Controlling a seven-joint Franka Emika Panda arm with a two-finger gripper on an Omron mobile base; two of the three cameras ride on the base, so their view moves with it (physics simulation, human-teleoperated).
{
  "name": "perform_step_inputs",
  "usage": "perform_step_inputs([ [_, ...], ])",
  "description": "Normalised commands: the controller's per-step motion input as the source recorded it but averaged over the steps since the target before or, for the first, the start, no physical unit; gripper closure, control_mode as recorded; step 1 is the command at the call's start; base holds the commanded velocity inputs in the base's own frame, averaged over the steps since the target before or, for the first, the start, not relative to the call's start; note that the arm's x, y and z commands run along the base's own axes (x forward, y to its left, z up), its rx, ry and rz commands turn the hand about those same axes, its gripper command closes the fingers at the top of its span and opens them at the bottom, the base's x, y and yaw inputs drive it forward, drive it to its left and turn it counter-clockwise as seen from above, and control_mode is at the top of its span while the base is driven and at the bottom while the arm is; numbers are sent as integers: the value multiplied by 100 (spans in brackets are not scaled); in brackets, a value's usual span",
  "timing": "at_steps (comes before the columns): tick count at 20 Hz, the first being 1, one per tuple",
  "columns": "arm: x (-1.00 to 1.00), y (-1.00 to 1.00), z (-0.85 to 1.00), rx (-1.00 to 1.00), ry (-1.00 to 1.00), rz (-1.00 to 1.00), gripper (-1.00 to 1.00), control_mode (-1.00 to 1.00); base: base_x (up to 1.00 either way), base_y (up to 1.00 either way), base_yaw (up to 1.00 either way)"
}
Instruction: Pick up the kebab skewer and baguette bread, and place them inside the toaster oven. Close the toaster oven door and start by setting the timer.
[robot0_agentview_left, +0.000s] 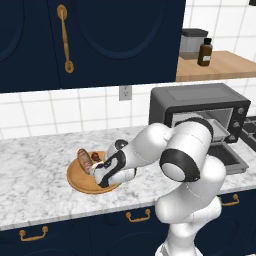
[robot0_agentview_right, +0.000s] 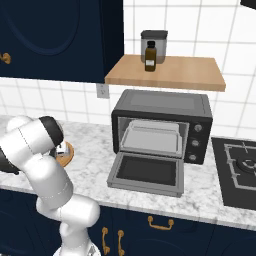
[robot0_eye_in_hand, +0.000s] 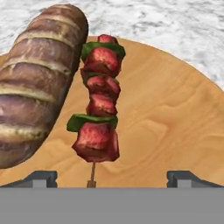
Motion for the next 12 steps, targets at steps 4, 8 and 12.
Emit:
perform_step_inputs([
  [4,40,45,6,-10,0,0,-100,-100,0,0,0],
  [8,17,33,39,-7,2,0,-100,-100,0,0,0],
  [12,11,36,25,-8,4,0,-100,-100,0,0,0],
])
